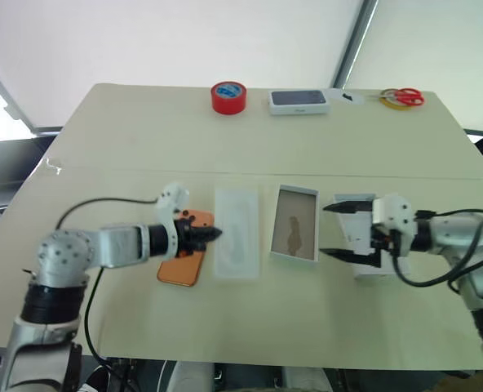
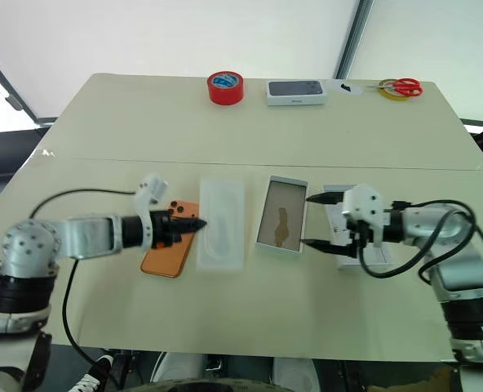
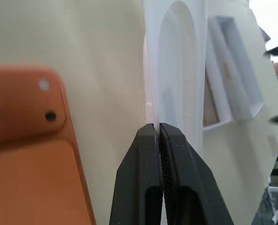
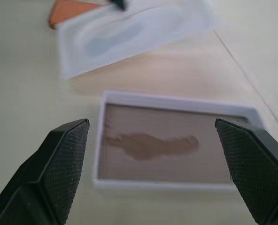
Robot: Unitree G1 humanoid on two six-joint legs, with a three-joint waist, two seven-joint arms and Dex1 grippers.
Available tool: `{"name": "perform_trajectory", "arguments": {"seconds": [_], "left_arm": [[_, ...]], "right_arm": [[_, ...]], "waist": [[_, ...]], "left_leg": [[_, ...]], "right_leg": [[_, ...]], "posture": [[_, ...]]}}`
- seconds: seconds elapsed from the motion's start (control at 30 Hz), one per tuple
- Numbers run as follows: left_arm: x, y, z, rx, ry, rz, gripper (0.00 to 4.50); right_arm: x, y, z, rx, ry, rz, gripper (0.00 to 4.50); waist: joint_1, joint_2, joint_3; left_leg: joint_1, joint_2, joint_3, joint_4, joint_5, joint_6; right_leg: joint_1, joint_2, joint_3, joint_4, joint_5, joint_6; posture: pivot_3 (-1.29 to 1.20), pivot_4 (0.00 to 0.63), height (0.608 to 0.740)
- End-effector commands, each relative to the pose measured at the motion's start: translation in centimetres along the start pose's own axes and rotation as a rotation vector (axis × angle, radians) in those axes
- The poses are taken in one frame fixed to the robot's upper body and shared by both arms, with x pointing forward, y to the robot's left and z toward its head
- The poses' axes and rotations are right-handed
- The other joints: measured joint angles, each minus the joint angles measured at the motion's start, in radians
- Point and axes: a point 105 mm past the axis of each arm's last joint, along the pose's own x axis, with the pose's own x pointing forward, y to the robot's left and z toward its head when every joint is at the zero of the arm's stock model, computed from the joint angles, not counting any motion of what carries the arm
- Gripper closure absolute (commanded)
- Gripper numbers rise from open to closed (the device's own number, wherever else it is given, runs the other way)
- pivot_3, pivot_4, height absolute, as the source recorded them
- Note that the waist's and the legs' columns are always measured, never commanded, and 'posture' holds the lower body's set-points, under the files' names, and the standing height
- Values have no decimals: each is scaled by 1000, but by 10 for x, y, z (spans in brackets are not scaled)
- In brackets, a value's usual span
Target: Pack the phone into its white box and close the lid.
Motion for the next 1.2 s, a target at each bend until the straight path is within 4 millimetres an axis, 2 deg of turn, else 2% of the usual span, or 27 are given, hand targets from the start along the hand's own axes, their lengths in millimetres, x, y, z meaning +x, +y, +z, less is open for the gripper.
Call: {"name": "perform_trajectory", "arguments": {"seconds": [0.03, 0.17, 0.3, 0.4, 0.6, 0.63, 0.83, 1.0, 1.13, 1.2], "left_arm": [[-8, -2, 14, -22, -46, -61, 4462], [-11, -5, 14, -130, -36, -180, 4462], [-9, 8, 9, -124, -9, -118, 4462], [-11, 10, 11, -118, -14, -113, 4500], [-14, 11, 17, -107, -30, -133, 4500], [-14, 9, 19, -100, -34, -141, 4500], [-11, 1, 25, -90, -56, -196, 4500], [-2, -4, 22, -102, -47, -217, 4500], [6, -8, 21, -108, -50, -229, 4500], [11, -8, 20, -99, -43, -222, 4500]], "right_arm": [[17, 7, 12, 10, -18, 23, 0], [40, 29, 1, 49, 41, 106, 0], [47, 19, -27, 22, 198, 59, 0], [47, 18, -26, 22, 206, 76, 892], [46, 26, -16, 0, 158, 146, 4055], [46, 29, -14, 2, 144, 164, 4475], [48, 38, -5, 6, 93, 206, 4475], [55, 44, -9, -14, 112, 213, 4475], [61, 38, -5, 6, 91, 155, 4475], [57, 35, -1, 50, 73, 150, 3894]], "waist": [[0, 1, 0], [1, -1, 1], [0, -1, 1], [0, -1, 1], [-1, -2, 2], [-1, -2, 2], [-1, -2, 2], [-2, -2, 2], [-3, -2, 2], [-2, -2, 2]], "left_leg": [[0, 0, 0, 0, 0, 0], [0, 0, 0, 0, 0, 0], [-1, 0, 0, 0, 0, 0], [-2, 0, 0, 0, 0, -1], [-2, 0, 0, 0, 0, -1], [-2, 0, 0, 0, 0, -1], [-2, 0, 0, 0, 1, -1], [-2, 0, 0, 0, 1, -1], [-2, 0, 0, 0, 1, -1], [-2, 0, 0, 0, 1, -1]], "right_leg": [[0, 0, 0, 0, 0, 0], [-1, 0, 0, 1, 0, 0], [-1, 0, 0, 0, 0, 0], [-3, 0, 0, 1, 0, 0], [-3, 1, 0, 1, 0, 0], [-3, 1, 0, 1, 0, 0], [-3, 1, 0, 1, 0, 0], [-3, 0, 0, 1, 0, 1], [-3, 0, 0, 1, 0, 1], [-3, 0, 0, 1, 0, 1]], "posture": [[0, 150, 730], [0, 150, 730], [0, 150, 730], [0, 150, 730], [0, 150, 730], [0, 150, 730], [0, 150, 730], [0, 150, 730], [0, 150, 730], [0, 150, 730]]}}
